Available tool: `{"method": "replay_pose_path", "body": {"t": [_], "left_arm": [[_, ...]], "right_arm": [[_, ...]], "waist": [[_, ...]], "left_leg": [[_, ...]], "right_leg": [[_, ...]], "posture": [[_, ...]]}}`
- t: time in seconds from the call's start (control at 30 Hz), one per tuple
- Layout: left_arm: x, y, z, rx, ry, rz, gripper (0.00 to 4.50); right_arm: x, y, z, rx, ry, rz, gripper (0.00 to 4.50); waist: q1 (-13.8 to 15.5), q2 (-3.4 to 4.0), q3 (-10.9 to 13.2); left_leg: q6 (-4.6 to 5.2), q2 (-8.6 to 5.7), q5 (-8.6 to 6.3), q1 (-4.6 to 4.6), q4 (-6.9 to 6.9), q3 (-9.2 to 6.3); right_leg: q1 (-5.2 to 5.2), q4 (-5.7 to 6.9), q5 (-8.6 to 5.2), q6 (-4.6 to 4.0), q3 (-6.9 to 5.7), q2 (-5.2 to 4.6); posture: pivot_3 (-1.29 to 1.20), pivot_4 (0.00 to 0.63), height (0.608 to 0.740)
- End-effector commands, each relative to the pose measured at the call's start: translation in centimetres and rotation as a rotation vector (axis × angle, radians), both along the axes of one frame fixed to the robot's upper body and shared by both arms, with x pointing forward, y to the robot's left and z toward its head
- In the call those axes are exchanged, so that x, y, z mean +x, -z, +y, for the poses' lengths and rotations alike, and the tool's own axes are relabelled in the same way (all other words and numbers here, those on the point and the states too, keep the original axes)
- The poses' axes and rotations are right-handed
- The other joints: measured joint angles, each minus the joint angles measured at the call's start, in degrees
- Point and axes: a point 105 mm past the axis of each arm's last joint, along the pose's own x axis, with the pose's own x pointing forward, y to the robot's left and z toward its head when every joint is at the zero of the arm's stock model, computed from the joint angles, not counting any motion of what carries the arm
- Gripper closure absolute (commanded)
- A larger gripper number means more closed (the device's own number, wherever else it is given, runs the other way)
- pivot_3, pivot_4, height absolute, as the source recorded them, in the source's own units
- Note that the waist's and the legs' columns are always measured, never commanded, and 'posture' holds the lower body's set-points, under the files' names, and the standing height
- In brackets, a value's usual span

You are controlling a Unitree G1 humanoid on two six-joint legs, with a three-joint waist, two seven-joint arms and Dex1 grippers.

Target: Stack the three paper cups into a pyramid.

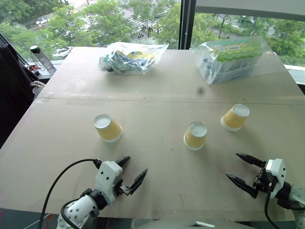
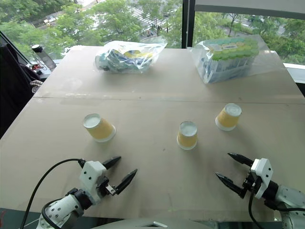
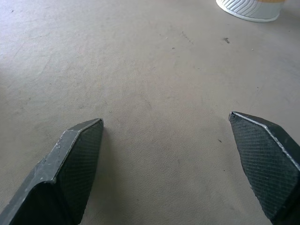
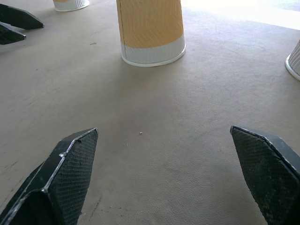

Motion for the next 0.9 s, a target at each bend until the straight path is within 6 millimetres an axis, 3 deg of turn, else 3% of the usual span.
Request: {"method": "replay_pose_path", "body": {"t": [0.03, 0.7, 0.9], "left_arm": [[-0.3, 0.1, 0.2, 0.01, 0.008, 0.007, 0.09], [0.3, -0.1, 0.1, -0.007, 0.042, -0.029, 0.09], [-0.6, -1.7, -1.5, -0.088, 0.202, -0.037, 0.09]], "right_arm": [[0.3, -1.2, -0.2, -0.005, 0.005, -0.043, 0.0], [0.5, -1.8, 0.6, -0.001, -0.005, -0.054, 0.0], [1.5, -2.5, 2.2, 0.018, -0.057, -0.082, 0.0]], "waist": [[0.0, 0.0, 0.0], [0.01, 0.0, 0.0], [-0.02, -0.05, 0.03]], "left_leg": [[0.0, 0.0, 0.0, 0.0, 0.0, 0.0], [0.0, -0.01, 0.0, 0.0, 0.01, 0.0], [0.0, -0.01, 0.0, 0.0, 0.02, 0.0]], "right_leg": [[0.0, 0.0, 0.0, 0.0, 0.0, 0.0], [0.01, 0.01, 0.0, 0.0, -0.01, 0.01], [0.0, 0.01, 0.01, 0.01, -0.01, 0.02]], "posture": [[0.0, 0.15, 0.74], [0.0, 0.15, 0.74], [0.0, 0.15, 0.74]]}}
